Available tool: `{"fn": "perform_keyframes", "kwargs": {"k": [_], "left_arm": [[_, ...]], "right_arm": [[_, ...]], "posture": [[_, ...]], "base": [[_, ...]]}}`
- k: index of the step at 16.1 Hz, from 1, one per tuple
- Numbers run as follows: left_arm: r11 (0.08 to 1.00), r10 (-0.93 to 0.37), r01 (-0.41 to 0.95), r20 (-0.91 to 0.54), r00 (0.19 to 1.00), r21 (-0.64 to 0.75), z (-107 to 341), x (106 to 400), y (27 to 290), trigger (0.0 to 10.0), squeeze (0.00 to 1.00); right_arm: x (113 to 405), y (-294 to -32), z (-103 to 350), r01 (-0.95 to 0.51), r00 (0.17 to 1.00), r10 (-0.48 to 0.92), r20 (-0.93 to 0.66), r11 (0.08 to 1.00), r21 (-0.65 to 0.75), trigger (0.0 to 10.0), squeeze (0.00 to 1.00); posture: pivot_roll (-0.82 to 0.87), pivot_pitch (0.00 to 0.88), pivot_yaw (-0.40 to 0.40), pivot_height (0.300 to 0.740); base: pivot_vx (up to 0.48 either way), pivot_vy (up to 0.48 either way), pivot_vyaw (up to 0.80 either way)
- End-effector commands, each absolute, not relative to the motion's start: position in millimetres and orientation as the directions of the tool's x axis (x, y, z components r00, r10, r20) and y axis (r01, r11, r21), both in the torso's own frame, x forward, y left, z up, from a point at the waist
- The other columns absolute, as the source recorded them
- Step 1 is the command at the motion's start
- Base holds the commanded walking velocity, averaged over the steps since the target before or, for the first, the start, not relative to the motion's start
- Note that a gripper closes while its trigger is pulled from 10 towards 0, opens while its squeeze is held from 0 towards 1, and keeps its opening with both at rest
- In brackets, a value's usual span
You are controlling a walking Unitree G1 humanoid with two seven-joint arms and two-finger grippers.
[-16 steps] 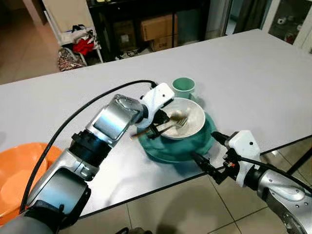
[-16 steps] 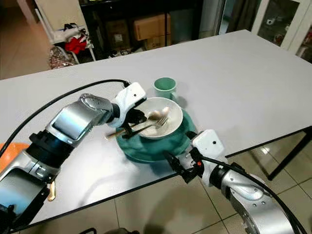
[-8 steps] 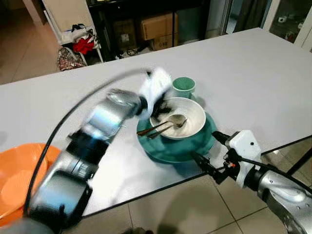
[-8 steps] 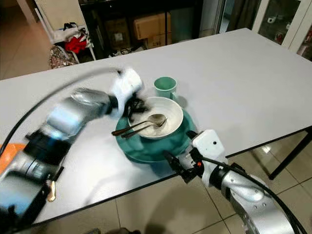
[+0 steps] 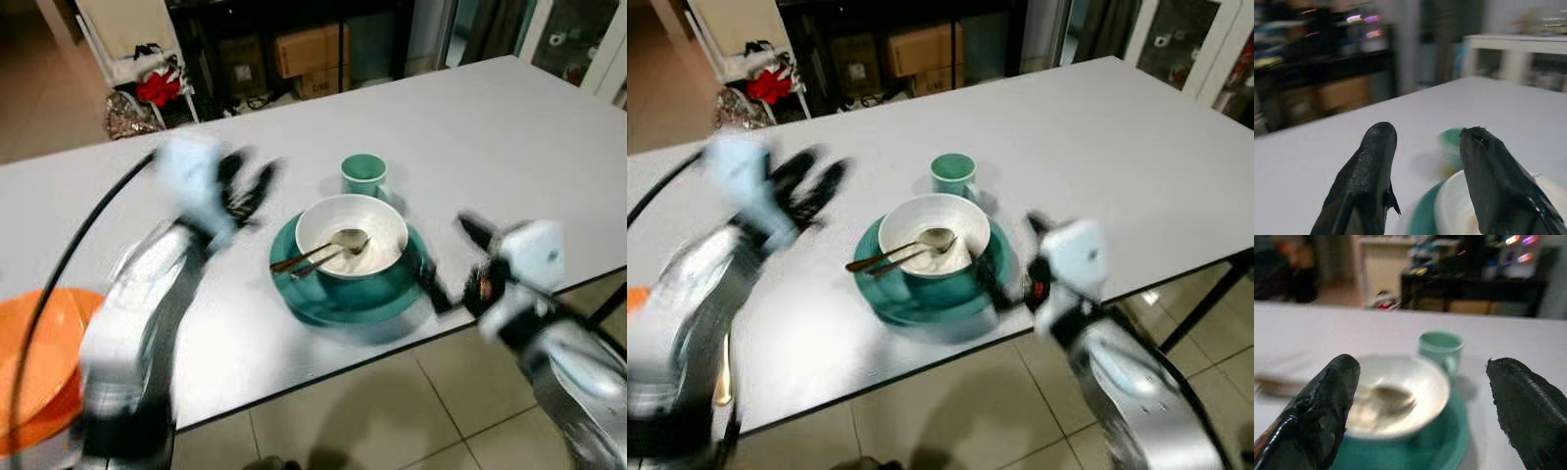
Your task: Setting the table
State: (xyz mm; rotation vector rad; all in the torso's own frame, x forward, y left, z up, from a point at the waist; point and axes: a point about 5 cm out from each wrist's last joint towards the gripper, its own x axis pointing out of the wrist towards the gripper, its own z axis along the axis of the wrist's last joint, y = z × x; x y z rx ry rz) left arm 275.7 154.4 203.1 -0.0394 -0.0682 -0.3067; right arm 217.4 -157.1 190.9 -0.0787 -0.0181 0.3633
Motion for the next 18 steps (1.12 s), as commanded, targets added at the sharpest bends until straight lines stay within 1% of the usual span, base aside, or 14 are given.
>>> {"fn": "perform_keyframes", "kwargs": {"k": [1, 2, 3, 5, 6, 7, 8, 9, 12, 13, 14, 15, 16, 18], "left_arm": [[0.977, -0.213, 0.214, 0.091, 0.973, 0.006, 204.2, 266.6, 162.7, 10.0, 0.04], [0.988, -0.15, 0.147, 0.071, 0.986, 0.043, 196.1, 256.9, 168.4, 10.0, 0.04], [0.99, -0.133, 0.13, 0.066, 0.989, 0.052, 193.9, 253.6, 169.3, 10.0, 0.04], [0.981, -0.14, 0.132, 0.045, 0.989, 0.144, 185.7, 242.3, 164.0, 10.0, 0.04], [0.978, -0.138, 0.13, 0.037, 0.99, 0.161, 182.8, 238.8, 162.7, 10.0, 0.04], [0.979, -0.108, 0.102, 0.03, 0.994, 0.175, 178.7, 235.7, 165.0, 10.0, 0.04], [0.983, -0.079, 0.078, 0.001, 0.997, 0.167, 171.1, 233.7, 168.9, 10.0, 0.03], [0.983, -0.079, 0.078, -0.001, 0.997, 0.168, 167.4, 232.3, 170.4, 10.0, 0.02], [0.971, -0.078, 0.079, -0.01, 0.997, 0.227, 152.1, 226.5, 174.5, 10.0, 0.03], [0.975, -0.049, 0.05, -0.011, 0.999, 0.214, 141.8, 221.4, 179.6, 10.0, 0.03], [0.981, -0.032, 0.035, -0.021, 0.999, 0.192, 134.4, 217.1, 182.4, 10.0, 0.04], [0.979, -0.044, 0.051, -0.039, 0.998, 0.196, 126.2, 211.2, 182.8, 10.0, 0.03], [0.978, -0.054, 0.062, -0.046, 0.998, 0.2, 124.0, 209.5, 182.3, 10.0, 0.04], [0.979, -0.043, 0.057, -0.075, 0.996, 0.197, 114.8, 203.6, 186.1, 10.0, 0.03]], "right_arm": [[222.1, -162.5, 192.7, -0.29, 0.956, 0.293, 0.026, 0.952, -0.098, 10.0, 0.0], [225.4, -161.1, 191.5, -0.279, 0.959, 0.283, 0.028, 0.956, -0.089, 10.0, 0.0], [226.4, -160.5, 191.1, -0.276, 0.96, 0.28, 0.029, 0.957, -0.086, 10.0, 0.0], [226.1, -156.3, 182.6, -0.293, 0.956, 0.294, 0.008, 0.953, -0.075, 10.0, 0.0], [224.5, -156.6, 178.2, -0.292, 0.956, 0.293, -0.003, 0.954, -0.065, 10.0, 0.0], [221.2, -158.1, 173.7, -0.294, 0.956, 0.294, -0.012, 0.954, -0.051, 10.0, 0.0], [219.0, -161.3, 169.3, -0.28, 0.96, 0.28, -0.027, 0.959, -0.033, 10.0, 0.0], [217.5, -162.6, 166.1, -0.276, 0.961, 0.275, -0.034, 0.961, -0.031, 10.0, 0.0], [212.8, -168.1, 153.9, -0.23, 0.973, 0.228, -0.04, 0.971, -0.061, 10.0, 0.0], [208.3, -169.9, 147.7, -0.202, 0.979, 0.2, -0.027, 0.975, -0.095, 10.0, 0.0], [205.2, -169.6, 145.5, -0.2, 0.98, 0.199, -0.02, 0.976, -0.092, 10.0, 0.0], [202.3, -168.0, 141.2, -0.23, 0.973, 0.229, -0.035, 0.973, -0.027, 10.0, 0.0], [201.6, -167.9, 139.4, -0.239, 0.97, 0.239, -0.039, 0.971, 0.003, 10.0, 0.0], [200.2, -166.7, 132.0, -0.307, 0.949, 0.308, -0.069, 0.951, 0.023, 10.0, 0.0]], "posture": [[-0.03, 0.0, 0.06, 0.74], [-0.02, 0.0, 0.054, 0.74], [-0.02, 0.0, 0.05, 0.74], [-0.01, 0.0, 0.041, 0.74], [-0.01, 0.0, 0.041, 0.74], [-0.01, 0.0, 0.044, 0.74], [-0.01, 0.0, 0.047, 0.74], [-0.01, 0.0, 0.048, 0.74], [-0.02, 0.0, 0.052, 0.74], [-0.02, 0.0, 0.054, 0.74], [-0.02, 0.0, 0.055, 0.74], [-0.03, 0.0, 0.056, 0.74], [-0.03, 0.0, 0.055, 0.74], [-0.01, 0.0, 0.048, 0.74]], "base": [[0.0, -0.48, 0.0], [0.0, -0.48, 0.8], [0.0, -0.48, 0.8], [0.0, -0.48, 0.8], [0.0, -0.48, 0.8], [0.0, -0.345, 0.0], [0.0, 0.0, 0.0], [0.0, 0.0, 0.0], [0.0, 0.0, 0.0], [0.0, 0.0, 0.0], [0.0, 0.0, 0.0], [0.0, 0.0, 0.0], [0.0, 0.0, 0.0], [0.0, 0.0, 0.0]]}}
